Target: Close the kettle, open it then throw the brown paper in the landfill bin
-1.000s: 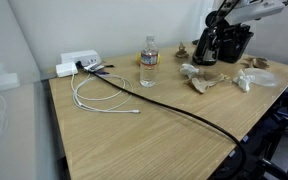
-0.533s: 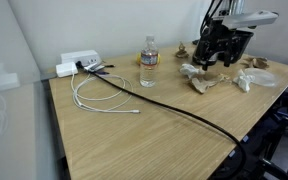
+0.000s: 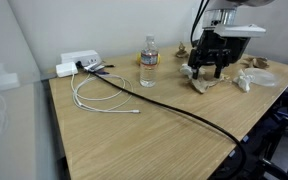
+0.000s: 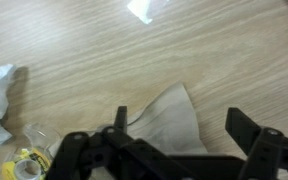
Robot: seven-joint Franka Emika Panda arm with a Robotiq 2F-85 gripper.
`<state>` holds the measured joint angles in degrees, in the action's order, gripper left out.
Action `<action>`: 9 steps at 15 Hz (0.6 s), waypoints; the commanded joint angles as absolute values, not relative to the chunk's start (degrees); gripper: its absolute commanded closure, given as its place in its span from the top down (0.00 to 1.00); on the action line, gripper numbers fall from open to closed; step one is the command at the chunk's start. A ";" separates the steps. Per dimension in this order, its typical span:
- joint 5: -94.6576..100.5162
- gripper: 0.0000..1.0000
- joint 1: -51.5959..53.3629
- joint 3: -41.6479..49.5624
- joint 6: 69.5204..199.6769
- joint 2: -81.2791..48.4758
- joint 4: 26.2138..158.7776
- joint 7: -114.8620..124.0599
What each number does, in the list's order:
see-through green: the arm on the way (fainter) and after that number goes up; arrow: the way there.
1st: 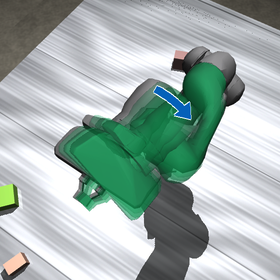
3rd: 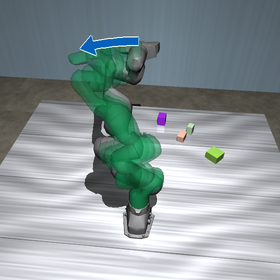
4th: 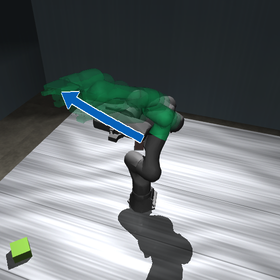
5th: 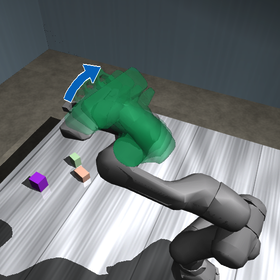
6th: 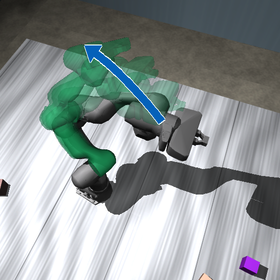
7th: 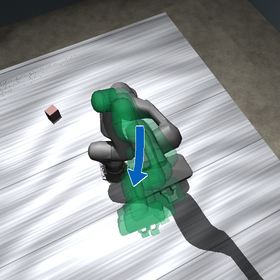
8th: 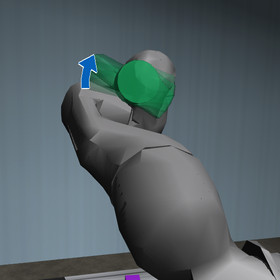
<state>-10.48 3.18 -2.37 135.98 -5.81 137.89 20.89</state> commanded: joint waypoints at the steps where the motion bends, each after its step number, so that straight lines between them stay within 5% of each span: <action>1: -12.07 1.00 3.41 -2.58 141.82 -8.74 136.72 20.27; 8: -10.17 1.00 3.97 -1.89 150.05 -11.97 137.16 22.27; 9: -10.14 0.87 4.03 -1.83 150.42 -12.19 137.16 22.52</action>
